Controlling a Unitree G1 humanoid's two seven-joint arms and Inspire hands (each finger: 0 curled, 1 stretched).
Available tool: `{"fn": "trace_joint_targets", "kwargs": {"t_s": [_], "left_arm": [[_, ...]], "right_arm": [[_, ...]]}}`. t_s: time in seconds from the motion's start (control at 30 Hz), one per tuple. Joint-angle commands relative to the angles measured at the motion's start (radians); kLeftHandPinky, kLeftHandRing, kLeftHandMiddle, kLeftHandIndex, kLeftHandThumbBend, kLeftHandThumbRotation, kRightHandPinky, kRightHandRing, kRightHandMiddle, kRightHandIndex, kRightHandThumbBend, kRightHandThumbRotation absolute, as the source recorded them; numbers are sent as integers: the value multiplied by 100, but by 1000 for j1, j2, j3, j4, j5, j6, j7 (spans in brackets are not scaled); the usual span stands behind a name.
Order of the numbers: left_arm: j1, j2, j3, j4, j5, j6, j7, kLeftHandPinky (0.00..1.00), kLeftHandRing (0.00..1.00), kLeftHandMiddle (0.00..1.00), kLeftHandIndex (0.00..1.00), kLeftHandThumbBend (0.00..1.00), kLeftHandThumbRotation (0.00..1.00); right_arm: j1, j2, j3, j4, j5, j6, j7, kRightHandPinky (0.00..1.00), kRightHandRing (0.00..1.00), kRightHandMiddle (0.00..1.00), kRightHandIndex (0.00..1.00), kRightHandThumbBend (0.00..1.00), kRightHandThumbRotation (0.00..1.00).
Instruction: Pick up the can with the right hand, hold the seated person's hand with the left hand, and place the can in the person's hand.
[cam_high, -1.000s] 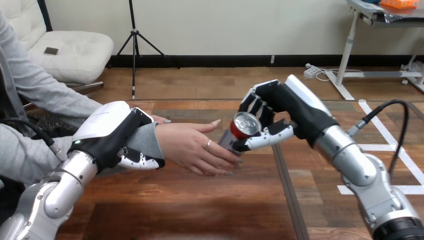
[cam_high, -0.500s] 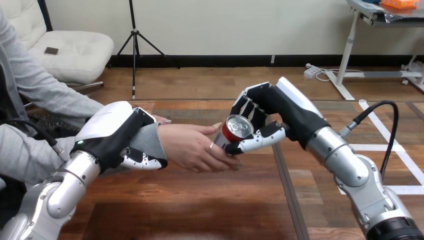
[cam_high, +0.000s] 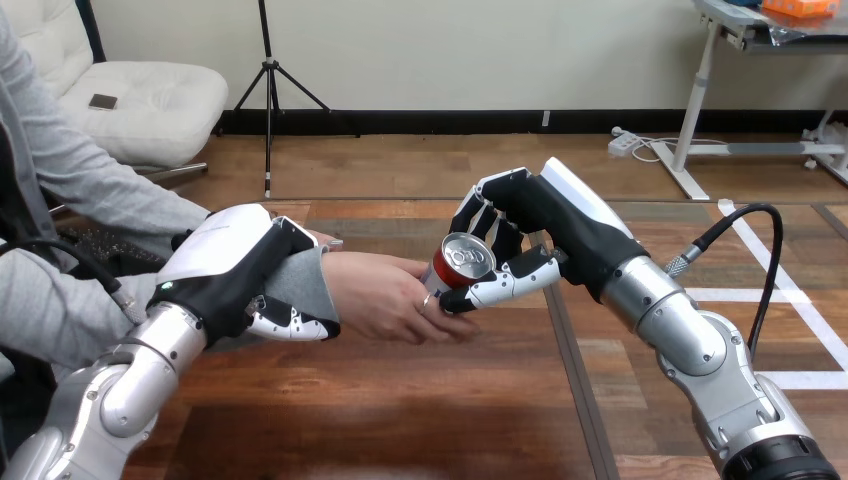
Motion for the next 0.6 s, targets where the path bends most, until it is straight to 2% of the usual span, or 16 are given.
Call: {"fn": "trace_joint_targets", "kwargs": {"t_s": [0.0, 0.57], "left_arm": [[-142, -49, 14, -64, -28, -10, 28, 12, 17, 24, 26, 62, 0], [-148, -62, 0, -57, -20, 5, 23, 12, 17, 24, 27, 63, 0]], "right_arm": [[-101, 18, -11, -66, 7, -15, -28, 21, 25, 33, 41, 82, 0], [-93, 23, -9, -78, 15, -19, -24, 21, 24, 31, 41, 82, 0]]}}
